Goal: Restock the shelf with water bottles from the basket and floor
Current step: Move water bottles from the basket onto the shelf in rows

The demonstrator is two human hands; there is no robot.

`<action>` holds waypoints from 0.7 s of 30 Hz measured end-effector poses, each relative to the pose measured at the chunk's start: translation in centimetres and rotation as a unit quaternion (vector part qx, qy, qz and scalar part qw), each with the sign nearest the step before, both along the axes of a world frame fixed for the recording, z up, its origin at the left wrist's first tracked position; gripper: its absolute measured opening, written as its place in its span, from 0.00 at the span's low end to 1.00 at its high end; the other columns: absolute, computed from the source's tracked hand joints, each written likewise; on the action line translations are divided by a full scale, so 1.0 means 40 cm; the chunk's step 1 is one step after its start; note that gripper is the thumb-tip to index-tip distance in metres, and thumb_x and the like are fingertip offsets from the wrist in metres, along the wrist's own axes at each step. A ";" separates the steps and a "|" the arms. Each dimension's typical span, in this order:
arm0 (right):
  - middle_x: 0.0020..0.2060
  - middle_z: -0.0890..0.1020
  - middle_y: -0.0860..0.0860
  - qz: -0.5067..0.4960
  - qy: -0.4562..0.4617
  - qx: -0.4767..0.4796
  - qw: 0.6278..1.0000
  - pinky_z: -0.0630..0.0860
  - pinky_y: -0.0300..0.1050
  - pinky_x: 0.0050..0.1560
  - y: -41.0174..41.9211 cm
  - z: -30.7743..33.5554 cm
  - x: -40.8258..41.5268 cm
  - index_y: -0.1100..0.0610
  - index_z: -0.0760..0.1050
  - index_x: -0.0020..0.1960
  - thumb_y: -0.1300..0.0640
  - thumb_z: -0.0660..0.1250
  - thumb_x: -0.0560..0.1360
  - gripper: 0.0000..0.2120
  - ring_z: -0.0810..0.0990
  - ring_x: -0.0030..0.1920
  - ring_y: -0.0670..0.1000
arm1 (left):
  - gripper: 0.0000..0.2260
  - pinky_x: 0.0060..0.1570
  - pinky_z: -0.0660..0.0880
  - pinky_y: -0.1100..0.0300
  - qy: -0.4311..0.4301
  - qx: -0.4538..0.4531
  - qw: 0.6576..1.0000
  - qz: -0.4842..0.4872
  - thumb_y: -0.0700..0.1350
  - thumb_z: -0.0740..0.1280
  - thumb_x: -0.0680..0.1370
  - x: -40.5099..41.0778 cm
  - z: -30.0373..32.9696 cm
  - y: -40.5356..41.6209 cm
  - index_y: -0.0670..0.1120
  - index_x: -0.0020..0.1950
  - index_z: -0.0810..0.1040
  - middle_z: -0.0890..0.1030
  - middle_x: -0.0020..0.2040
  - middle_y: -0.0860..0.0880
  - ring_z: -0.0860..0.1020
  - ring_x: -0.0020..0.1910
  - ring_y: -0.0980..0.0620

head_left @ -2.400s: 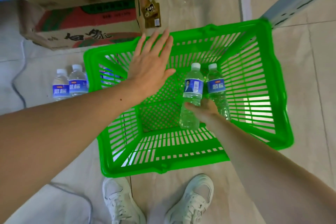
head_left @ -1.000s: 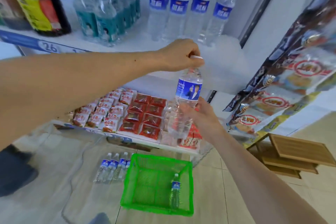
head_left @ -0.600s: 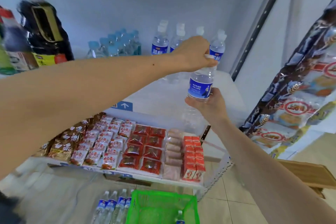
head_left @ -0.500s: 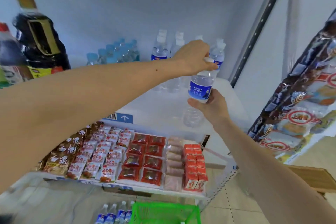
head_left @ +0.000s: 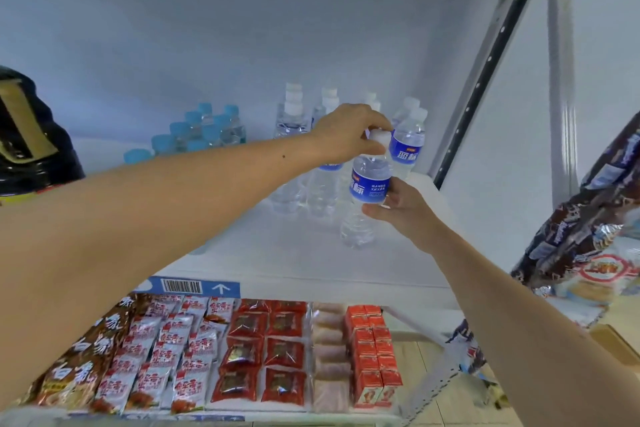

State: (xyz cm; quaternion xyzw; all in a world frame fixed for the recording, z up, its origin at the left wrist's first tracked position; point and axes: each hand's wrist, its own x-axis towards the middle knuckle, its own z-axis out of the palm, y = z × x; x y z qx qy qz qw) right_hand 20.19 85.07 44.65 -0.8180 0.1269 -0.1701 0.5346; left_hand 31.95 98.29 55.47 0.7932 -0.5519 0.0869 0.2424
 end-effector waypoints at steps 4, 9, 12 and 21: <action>0.58 0.80 0.46 -0.016 0.040 -0.022 0.999 0.73 0.39 0.54 -0.007 -0.009 0.014 0.52 0.72 0.65 0.54 0.79 0.65 0.30 0.78 0.59 0.48 | 0.18 0.49 0.75 0.56 -0.021 0.004 0.999 0.028 0.52 0.69 0.74 0.004 0.005 -0.011 0.53 0.64 0.76 0.78 0.55 0.51 0.77 0.51 0.53; 0.56 0.79 0.47 -0.138 0.068 -0.058 0.986 0.74 0.44 0.53 0.034 -0.114 0.034 0.51 0.70 0.60 0.47 0.82 0.55 0.37 0.78 0.54 0.50 | 0.18 0.45 0.71 0.57 -0.052 0.002 0.998 0.043 0.56 0.69 0.74 -0.004 0.004 -0.032 0.54 0.63 0.76 0.77 0.52 0.53 0.75 0.51 0.53; 0.53 0.78 0.48 -0.178 0.051 -0.056 0.981 0.74 0.45 0.52 0.037 -0.131 0.042 0.53 0.68 0.58 0.50 0.82 0.56 0.37 0.78 0.53 0.51 | 0.18 0.44 0.71 0.57 -0.071 0.000 0.996 0.046 0.55 0.68 0.74 -0.009 0.005 -0.049 0.53 0.62 0.76 0.77 0.53 0.52 0.74 0.51 0.52; 0.58 0.80 0.52 -0.139 0.065 -0.103 0.983 0.69 0.40 0.50 -0.029 -0.100 0.072 0.57 0.72 0.62 0.56 0.81 0.62 0.32 0.77 0.51 0.49 | 0.16 0.43 0.68 0.57 -0.096 0.037 0.992 0.074 0.54 0.67 0.75 0.031 0.019 -0.078 0.51 0.60 0.78 0.77 0.53 0.49 0.76 0.53 0.49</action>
